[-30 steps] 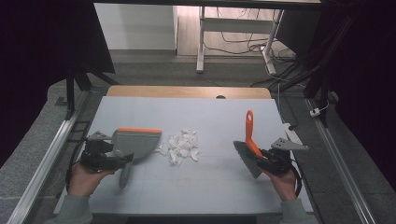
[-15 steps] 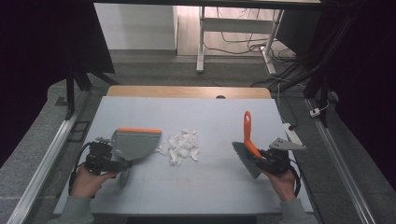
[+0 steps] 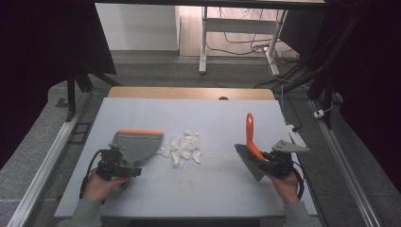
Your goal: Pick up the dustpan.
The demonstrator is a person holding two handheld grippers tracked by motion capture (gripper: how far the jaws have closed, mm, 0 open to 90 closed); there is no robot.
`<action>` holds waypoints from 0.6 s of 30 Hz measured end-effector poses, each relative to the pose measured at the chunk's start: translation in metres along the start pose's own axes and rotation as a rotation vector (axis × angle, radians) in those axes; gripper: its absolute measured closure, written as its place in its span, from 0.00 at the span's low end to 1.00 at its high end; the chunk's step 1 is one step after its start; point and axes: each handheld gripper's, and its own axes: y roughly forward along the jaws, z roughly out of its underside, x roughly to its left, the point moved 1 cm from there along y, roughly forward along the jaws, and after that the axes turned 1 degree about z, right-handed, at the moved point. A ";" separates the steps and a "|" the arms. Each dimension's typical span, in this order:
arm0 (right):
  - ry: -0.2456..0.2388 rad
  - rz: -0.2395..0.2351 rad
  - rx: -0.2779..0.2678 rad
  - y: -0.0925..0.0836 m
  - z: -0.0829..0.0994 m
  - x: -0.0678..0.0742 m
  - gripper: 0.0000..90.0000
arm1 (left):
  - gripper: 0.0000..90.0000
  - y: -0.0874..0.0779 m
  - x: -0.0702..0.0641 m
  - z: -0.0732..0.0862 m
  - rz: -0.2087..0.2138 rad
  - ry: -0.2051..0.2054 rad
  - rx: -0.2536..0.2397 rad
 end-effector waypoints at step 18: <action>0.000 0.003 0.003 0.001 0.000 0.000 0.78 | 0.19 0.016 0.001 0.000 -0.009 -0.043 -0.020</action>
